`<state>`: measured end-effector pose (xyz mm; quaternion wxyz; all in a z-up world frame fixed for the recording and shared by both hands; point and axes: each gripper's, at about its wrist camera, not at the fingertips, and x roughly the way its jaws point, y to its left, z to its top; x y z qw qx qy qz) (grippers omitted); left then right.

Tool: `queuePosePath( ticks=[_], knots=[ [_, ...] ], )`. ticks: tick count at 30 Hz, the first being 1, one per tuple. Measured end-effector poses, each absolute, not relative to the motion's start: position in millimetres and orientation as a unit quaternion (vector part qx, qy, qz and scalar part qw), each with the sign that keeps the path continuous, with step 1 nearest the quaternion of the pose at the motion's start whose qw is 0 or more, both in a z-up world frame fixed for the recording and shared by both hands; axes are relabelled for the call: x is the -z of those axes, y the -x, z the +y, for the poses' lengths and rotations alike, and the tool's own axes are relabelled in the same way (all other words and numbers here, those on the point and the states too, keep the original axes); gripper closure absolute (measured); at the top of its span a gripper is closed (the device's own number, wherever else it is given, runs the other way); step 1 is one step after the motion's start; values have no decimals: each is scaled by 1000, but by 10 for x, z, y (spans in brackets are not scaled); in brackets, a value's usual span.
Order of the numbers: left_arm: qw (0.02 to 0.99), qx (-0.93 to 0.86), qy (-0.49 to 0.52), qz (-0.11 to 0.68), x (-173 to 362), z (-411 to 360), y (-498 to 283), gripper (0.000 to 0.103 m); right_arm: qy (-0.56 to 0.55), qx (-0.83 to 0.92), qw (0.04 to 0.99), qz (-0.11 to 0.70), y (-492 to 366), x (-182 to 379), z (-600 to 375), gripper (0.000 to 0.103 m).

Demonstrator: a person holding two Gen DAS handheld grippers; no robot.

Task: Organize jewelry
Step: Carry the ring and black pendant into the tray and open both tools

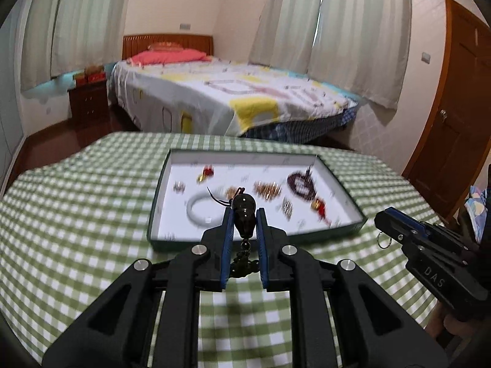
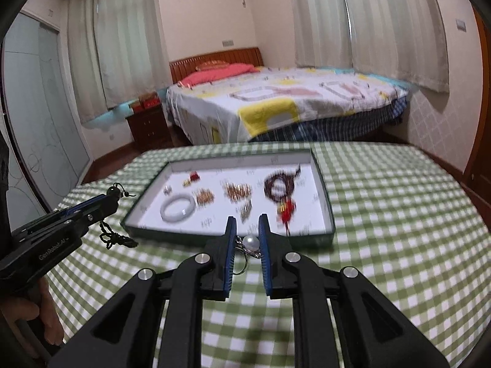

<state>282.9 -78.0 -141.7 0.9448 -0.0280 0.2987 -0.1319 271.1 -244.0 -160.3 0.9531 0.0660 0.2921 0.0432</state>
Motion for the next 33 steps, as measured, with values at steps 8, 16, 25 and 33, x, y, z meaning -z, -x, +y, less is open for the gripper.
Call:
queuePosePath(
  ticks=[8,16,25,33],
  knots=[
    [957,145,21,251,1074,-865,-2980,88,-59,-58,967,240,-2885,1222,-2410,87],
    [963,145,7,225,997,-973,-3334,88,-51,-72,975,204,-3260,1059,-2358,87],
    [962,132,7,238,1266,-993,-3834,88,-50,-75,974,206,-3766,1325,-2287,87],
    [951,117,7,287,1685,-944,-4401,88,-49,-70,966,244,-4267,1709,-2271,87]
  ],
)
